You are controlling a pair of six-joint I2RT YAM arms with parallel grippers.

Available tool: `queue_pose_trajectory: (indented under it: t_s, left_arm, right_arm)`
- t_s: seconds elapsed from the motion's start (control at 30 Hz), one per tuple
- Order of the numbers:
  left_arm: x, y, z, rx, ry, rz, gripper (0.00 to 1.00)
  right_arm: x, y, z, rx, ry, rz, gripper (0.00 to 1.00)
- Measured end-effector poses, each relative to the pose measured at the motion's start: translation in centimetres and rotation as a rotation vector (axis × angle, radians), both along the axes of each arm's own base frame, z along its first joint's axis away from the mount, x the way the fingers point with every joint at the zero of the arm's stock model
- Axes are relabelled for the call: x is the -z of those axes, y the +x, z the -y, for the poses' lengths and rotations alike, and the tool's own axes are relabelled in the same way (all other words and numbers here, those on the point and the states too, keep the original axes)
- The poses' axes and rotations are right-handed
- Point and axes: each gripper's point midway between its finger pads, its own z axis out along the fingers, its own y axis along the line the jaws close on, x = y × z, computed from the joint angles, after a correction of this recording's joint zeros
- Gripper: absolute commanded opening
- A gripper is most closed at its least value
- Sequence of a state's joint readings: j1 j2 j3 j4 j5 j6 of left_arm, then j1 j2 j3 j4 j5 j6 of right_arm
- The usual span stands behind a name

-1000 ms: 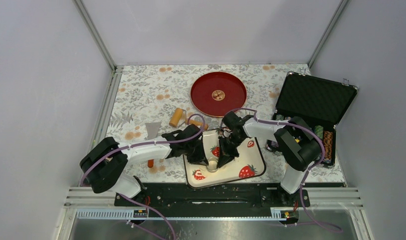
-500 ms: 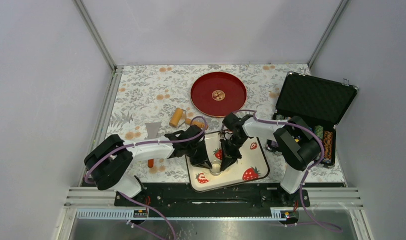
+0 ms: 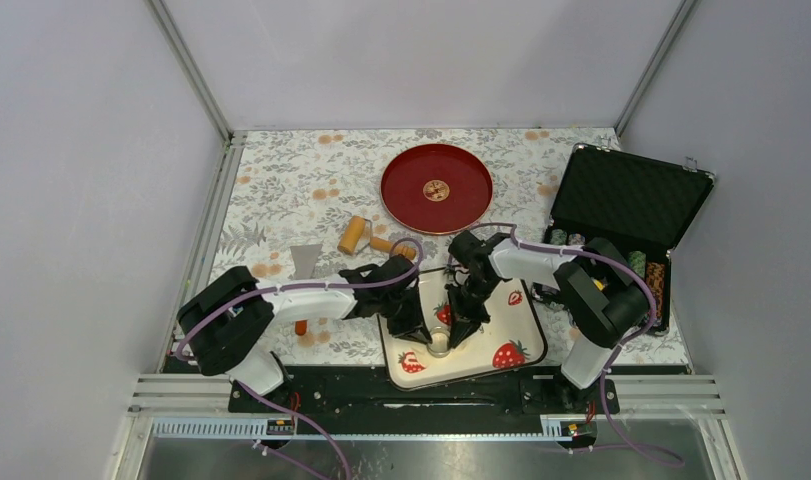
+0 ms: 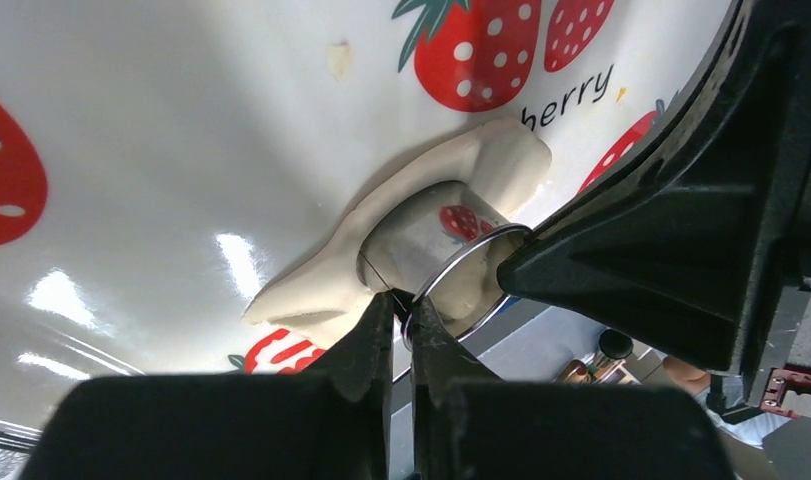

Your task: Roll out the dumpling wrappers from the dough

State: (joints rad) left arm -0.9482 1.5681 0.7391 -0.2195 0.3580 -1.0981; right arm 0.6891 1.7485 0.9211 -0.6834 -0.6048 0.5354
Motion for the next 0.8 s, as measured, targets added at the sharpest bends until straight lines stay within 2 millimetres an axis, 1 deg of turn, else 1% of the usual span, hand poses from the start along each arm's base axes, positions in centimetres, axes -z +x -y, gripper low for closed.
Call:
queue_pose_trajectory:
  t_s: [0.2, 0.8]
  left_arm:
    - [0.14, -0.97, 0.68, 0.016, 0.016, 0.008, 0.00]
    - [0.36, -1.13, 0.79, 0.021, 0.060, -0.014, 0.00]
  right_arm:
    - [0.14, -0.61, 0.66, -0.012, -0.016, 0.014, 0.00]
    - [0.20, -0.46, 0.87, -0.032, -0.045, 0.047, 0.00]
